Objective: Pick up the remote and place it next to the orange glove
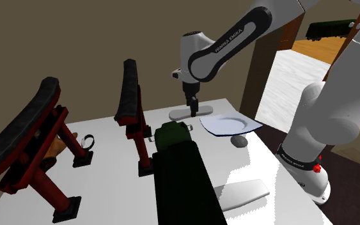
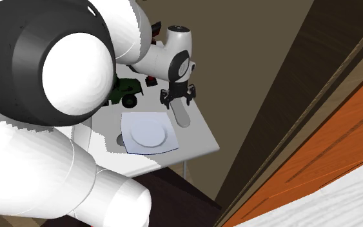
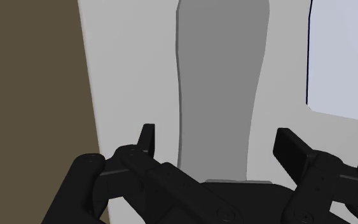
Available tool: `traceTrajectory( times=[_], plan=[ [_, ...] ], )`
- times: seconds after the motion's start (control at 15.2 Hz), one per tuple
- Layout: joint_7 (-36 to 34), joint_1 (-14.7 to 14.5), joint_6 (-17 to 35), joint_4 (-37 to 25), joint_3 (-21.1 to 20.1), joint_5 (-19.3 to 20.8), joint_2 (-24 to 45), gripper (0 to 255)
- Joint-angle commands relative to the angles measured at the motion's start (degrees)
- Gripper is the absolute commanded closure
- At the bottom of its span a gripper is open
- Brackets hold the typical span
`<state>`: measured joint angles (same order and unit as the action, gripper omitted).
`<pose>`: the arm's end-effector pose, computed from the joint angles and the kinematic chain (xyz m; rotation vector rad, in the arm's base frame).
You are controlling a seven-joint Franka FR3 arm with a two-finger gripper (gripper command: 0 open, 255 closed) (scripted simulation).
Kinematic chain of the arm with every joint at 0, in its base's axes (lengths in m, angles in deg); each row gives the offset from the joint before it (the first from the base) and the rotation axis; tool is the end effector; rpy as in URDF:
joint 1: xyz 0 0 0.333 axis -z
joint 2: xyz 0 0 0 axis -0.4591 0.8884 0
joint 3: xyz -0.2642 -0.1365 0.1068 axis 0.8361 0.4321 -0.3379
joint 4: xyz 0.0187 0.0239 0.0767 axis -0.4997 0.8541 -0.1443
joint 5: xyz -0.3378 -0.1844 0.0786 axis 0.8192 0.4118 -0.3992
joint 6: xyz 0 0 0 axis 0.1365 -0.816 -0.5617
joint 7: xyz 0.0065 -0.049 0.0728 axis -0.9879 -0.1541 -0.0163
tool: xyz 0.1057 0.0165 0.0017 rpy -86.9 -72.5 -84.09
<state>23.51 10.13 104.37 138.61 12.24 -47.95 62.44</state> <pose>0.4443 0.1094 0.3386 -2.7883 -1.3976 0.0001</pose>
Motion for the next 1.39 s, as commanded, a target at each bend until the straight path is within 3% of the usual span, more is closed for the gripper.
traceTrajectory(
  times=[0.0, 0.46, 0.53, 1.12, 1.32],
  plan=[
    [0.05, -0.04, 1.39, 0.51, -0.01, -0.1, 0.84, 0],
    [0.05, -0.04, 1.38, 0.5, -0.02, -0.1, 0.84, 0],
    [0.05, -0.04, 1.38, 0.5, -0.02, -0.1, 0.84, 255],
    [0.05, -0.04, 1.39, 0.51, -0.01, -0.1, 0.84, 255],
    [-0.12, -0.01, -1.15, -0.37, -0.04, 0.08, -0.82, 255]
  ],
)
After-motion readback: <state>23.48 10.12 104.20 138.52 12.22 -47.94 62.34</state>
